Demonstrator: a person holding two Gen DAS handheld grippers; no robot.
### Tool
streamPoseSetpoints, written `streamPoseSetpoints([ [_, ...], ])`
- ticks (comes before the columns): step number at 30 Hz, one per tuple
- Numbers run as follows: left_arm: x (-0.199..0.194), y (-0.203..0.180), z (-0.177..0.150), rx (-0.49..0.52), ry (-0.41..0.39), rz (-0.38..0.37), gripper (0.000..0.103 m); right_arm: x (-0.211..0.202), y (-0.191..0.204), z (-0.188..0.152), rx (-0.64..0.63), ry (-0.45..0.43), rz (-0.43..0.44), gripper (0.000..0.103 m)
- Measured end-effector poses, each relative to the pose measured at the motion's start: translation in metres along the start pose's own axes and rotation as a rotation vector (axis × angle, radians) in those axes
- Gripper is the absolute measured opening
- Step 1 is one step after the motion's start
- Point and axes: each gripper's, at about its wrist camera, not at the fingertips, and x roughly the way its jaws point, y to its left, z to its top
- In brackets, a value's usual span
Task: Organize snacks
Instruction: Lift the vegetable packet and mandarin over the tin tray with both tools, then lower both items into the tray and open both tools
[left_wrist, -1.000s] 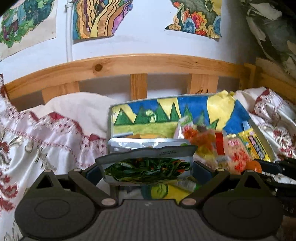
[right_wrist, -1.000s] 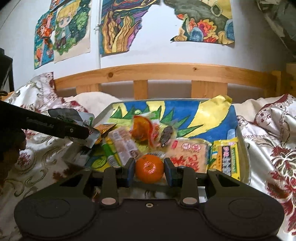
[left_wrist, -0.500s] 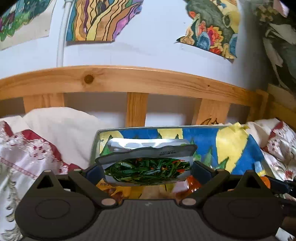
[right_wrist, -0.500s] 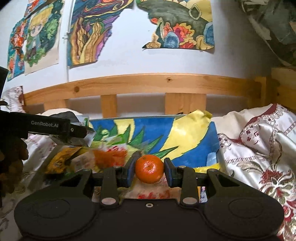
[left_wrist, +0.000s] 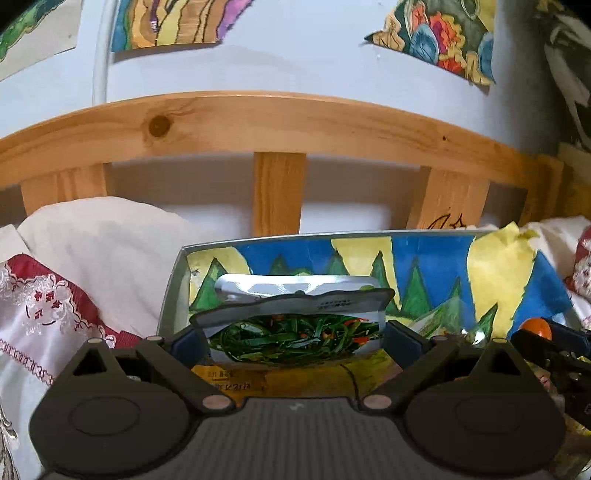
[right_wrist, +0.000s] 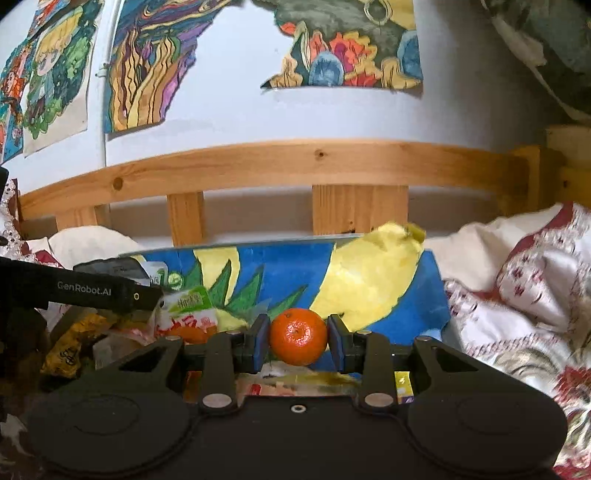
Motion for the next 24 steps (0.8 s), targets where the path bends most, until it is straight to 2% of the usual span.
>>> streamPoseSetpoints([
  [3, 0.0024, -0.0001, -0.0006, 0.001, 0.003, 0.010, 0.100, 0.0066, -0.0024, -0.0044, 0.018, 0.030, 0.011, 0.036],
  [11, 0.0060, -0.0048, -0.0025, 0.018, 0.004, 0.036, 0.100, 0.0101, -0.0024, -0.0080, 0.024, 0.024, 0.022, 0.040],
  [24, 0.0007, -0.0056, -0.0059, 0.007, -0.008, 0.073, 0.102, 0.0043, -0.0013, -0.0059, 0.035, 0.010, 0.006, 0.066],
])
